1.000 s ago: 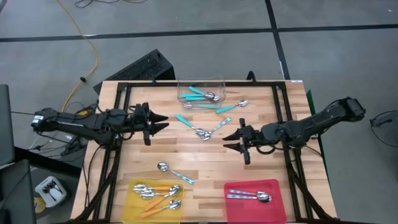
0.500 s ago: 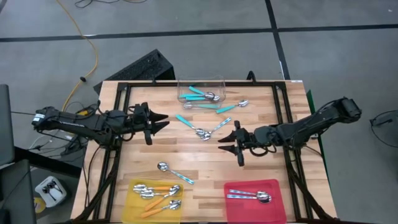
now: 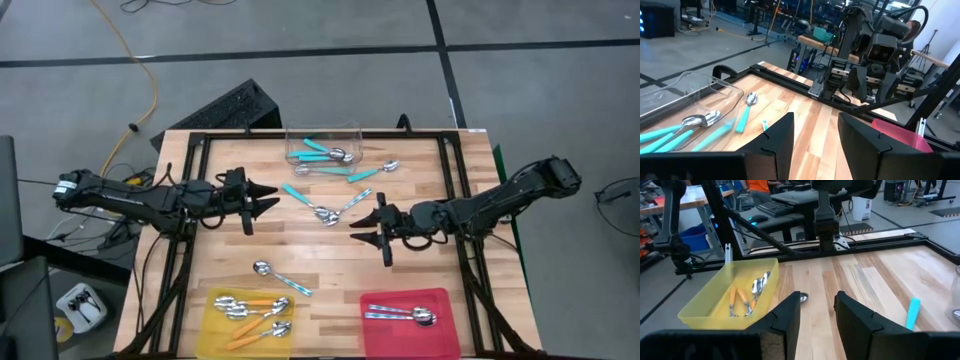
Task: Sort silverware by color (type)
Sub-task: Put the blue spoon into the transparent bin
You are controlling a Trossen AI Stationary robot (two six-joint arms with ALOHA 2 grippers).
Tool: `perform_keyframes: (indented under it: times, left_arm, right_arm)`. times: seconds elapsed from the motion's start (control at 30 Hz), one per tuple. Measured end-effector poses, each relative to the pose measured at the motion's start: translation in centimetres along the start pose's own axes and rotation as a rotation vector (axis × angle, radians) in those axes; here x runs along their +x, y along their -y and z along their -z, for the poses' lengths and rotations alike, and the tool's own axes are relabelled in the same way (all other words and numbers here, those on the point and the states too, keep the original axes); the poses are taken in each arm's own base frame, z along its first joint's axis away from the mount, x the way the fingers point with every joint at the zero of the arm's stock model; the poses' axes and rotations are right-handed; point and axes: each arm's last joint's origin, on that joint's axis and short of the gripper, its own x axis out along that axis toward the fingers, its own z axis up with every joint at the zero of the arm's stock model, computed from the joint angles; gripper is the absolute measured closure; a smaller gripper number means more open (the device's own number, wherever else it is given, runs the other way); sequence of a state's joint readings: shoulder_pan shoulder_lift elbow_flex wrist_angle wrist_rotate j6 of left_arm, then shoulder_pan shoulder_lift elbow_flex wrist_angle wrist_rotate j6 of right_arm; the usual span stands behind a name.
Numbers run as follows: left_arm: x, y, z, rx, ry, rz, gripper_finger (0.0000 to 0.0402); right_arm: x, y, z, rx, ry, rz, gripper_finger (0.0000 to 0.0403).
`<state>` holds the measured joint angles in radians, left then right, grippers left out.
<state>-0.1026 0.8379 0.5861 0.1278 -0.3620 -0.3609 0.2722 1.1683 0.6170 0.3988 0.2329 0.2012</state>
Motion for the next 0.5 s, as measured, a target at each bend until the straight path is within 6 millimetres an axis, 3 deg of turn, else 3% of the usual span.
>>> perform_keyframes:
  times: [0.5]
  left_arm:
    - [0.0, -0.05, -0.01, 0.0, 0.005, -0.015, 0.0265]
  right_arm:
    - [0.0, 0.0, 0.0, 0.0, 0.0, 0.0, 0.0259]
